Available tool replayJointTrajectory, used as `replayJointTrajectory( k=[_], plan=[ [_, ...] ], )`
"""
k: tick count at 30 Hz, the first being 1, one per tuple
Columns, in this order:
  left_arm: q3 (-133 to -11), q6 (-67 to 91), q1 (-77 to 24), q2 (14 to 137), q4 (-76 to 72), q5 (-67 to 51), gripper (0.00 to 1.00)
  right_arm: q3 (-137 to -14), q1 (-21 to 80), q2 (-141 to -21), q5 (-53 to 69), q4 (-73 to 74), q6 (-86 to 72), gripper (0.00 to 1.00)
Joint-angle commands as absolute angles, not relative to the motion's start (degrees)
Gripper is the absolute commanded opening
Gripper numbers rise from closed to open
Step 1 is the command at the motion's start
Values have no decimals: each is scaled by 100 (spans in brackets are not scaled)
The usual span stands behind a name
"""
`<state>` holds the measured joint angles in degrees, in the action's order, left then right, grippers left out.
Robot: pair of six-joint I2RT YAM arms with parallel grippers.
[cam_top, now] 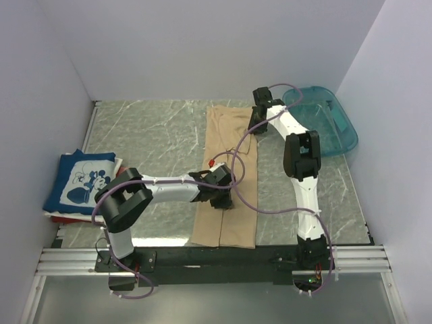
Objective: Fold and stack the t-shirts
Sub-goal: Fold the tshirt
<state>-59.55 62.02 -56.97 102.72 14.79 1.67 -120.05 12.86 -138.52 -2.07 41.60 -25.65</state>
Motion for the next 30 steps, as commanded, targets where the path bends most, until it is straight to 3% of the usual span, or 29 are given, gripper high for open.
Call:
replayJointTrajectory(
  k=[1,10,16,21,24,30],
  plan=[
    [-6196,5898,-5362,10529,1494,123,28,-12620,1248,-14211,-26,4474,-2575,31],
    [-7022,5651,-4843,11135,1529,-254,27,-13183,1239,-14590,922,3771,-2891,30],
    [-6944,5695,-4852,10908,1380,-483,27,-13273,1178,-14073,862,3850,-2804,46],
    [-6592,5590,-4852,10285,1406,-457,28,-12912,1090,-13369,756,3902,-2804,49],
    [-6329,5528,-4843,9724,1555,-264,31,-12307,1099,-12711,537,3990,-2839,49],
    [-5442,5598,-4834,8406,1951,483,38,-8671,1352,-10269,597,2727,-3357,47]
  ],
)
